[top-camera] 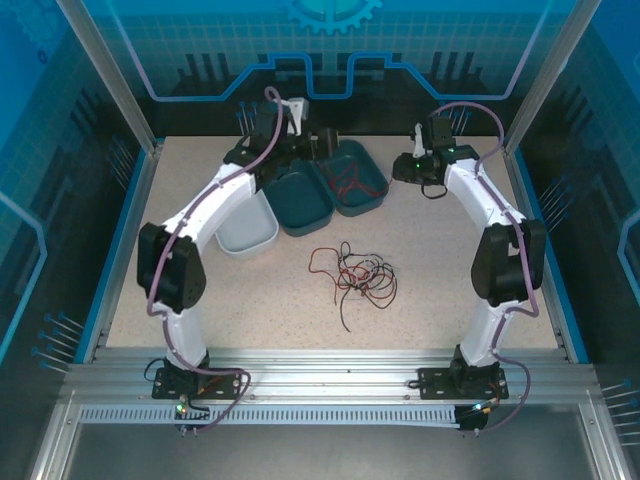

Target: Untangle the cables

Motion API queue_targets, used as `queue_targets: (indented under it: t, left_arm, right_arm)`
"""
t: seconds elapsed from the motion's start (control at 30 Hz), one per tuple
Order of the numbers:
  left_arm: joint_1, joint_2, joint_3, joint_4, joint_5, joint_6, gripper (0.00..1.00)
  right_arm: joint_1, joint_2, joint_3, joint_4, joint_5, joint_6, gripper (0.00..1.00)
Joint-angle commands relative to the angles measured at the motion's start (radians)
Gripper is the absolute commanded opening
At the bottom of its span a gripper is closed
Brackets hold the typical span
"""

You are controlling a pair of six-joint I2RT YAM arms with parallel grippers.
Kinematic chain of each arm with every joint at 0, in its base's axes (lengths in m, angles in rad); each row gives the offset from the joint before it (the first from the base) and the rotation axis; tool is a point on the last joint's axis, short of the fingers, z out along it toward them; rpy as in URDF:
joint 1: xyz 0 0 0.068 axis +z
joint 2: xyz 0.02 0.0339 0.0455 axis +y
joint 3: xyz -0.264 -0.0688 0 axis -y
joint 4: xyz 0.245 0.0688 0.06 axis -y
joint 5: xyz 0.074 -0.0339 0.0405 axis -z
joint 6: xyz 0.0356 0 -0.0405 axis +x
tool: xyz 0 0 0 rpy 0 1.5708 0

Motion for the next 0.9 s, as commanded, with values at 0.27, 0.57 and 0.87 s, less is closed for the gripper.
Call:
queue_targets:
  t: [0.27,0.57,0.87]
  left_arm:
    - [-0.006,-0.356,-0.36,0.048,-0.058,-0.095,0.99]
    - [-0.005,-0.497,-0.506,0.011,-0.06,-0.126,0.99]
    - [-0.006,-0.535,-0.588,-0.016,-0.011,-0.149,0.99]
  right_arm:
    - [0.0,0.202,0.151,0.062,-0.086,-0.056,0.42]
    - [0.036,0.275,0.253,0.053,-0.114,-0.076,0.14]
    - [0.145,0.394,0.443,-0.104,0.028,-0.224,0.03]
